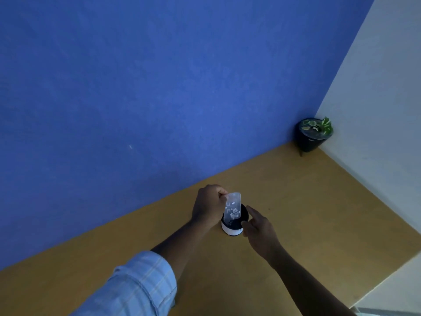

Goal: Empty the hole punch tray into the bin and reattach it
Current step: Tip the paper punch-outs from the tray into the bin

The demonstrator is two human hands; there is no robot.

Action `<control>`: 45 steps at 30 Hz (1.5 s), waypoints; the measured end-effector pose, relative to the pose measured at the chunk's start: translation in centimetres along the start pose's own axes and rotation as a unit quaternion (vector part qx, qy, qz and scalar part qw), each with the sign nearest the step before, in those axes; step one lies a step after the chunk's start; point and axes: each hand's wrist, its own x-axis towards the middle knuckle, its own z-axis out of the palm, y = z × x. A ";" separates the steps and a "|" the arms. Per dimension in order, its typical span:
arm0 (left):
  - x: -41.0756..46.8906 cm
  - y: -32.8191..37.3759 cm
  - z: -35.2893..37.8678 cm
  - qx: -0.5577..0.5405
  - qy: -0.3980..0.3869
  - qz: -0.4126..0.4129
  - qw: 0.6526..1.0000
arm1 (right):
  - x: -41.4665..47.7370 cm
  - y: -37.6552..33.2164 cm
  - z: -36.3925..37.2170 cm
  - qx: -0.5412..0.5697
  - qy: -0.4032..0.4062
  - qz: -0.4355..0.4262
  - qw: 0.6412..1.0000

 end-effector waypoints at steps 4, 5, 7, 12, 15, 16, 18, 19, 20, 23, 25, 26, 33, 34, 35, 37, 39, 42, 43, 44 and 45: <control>-0.3 -0.1 0.2 0.017 0.003 0.029 0.999 | -0.1 -0.3 0.0 0.005 -0.005 -0.019 1.000; -0.4 -0.2 0.2 0.018 0.003 0.035 0.999 | -0.2 -0.5 0.0 0.003 -0.007 -0.022 1.000; -0.6 -0.2 0.2 0.018 0.003 0.046 0.999 | -0.3 -0.8 -0.1 0.000 -0.009 -0.024 1.000; -0.9 -0.2 0.0 0.023 0.000 0.071 0.997 | -0.6 -0.9 0.0 0.022 -0.009 -0.010 1.000; -1.3 -0.4 -0.1 0.024 0.001 0.090 0.996 | -0.5 -0.8 0.0 0.034 -0.001 0.003 0.999; -1.5 -0.4 -0.1 0.024 0.002 0.095 0.995 | -0.5 -0.8 0.0 0.035 -0.002 0.003 0.999; -1.8 -0.5 -0.1 0.031 0.004 0.104 0.994 | -0.7 -1.2 0.2 0.035 -0.015 -0.006 0.999; -2.0 -0.5 -0.2 0.033 0.006 0.106 0.994 | -0.7 -1.2 0.2 0.037 -0.019 -0.006 0.999; -2.2 -0.5 -0.2 0.033 0.007 0.108 0.994 | -0.7 -1.1 0.3 0.042 -0.015 0.002 0.999; -2.6 -0.6 -0.2 0.046 0.010 0.119 0.992 | -0.7 -0.9 0.3 0.051 0.009 0.043 0.998; -2.7 -0.7 -0.2 0.051 0.014 0.124 0.991 | -0.9 -1.2 0.3 0.065 -0.001 0.022 0.998; -2.8 -0.7 -0.2 0.051 0.014 0.124 0.991 | -1.1 -1.3 0.4 0.072 -0.010 0.009 0.997; -3.4 -0.8 0.0 0.052 0.020 0.120 0.991 | -1.2 -1.6 0.4 0.079 -0.020 0.025 0.996; -3.5 -0.8 0.0 0.050 0.021 0.120 0.991 | -1.4 -1.8 0.4 0.087 -0.029 0.016 0.996; -3.5 -0.9 0.0 0.049 0.022 0.121 0.991 | -1.5 -1.8 0.5 0.085 -0.026 0.019 0.996; -3.6 -0.9 -0.1 0.048 0.024 0.124 0.991 | -1.3 -1.4 0.5 0.071 -0.005 0.039 0.997; -3.7 -0.9 -0.1 0.043 0.027 0.123 0.991 | -1.3 -1.3 0.5 0.077 -0.006 0.045 0.996; -3.8 -1.1 -0.3 0.032 0.027 0.107 0.993 | -1.6 -1.4 0.4 0.091 -0.030 -0.005 0.995; -3.8 -1.2 -0.4 0.024 0.027 0.102 0.994 | -1.7 -1.4 0.5 0.089 -0.015 -0.008 0.996; -3.8 -1.3 -0.5 0.014 0.028 0.096 0.995 | -1.6 -1.2 0.6 0.092 0.010 0.004 0.996; -3.8 -1.3 -0.6 0.004 0.032 0.087 0.996 | -1.4 -0.9 0.6 0.103 0.037 0.026 0.994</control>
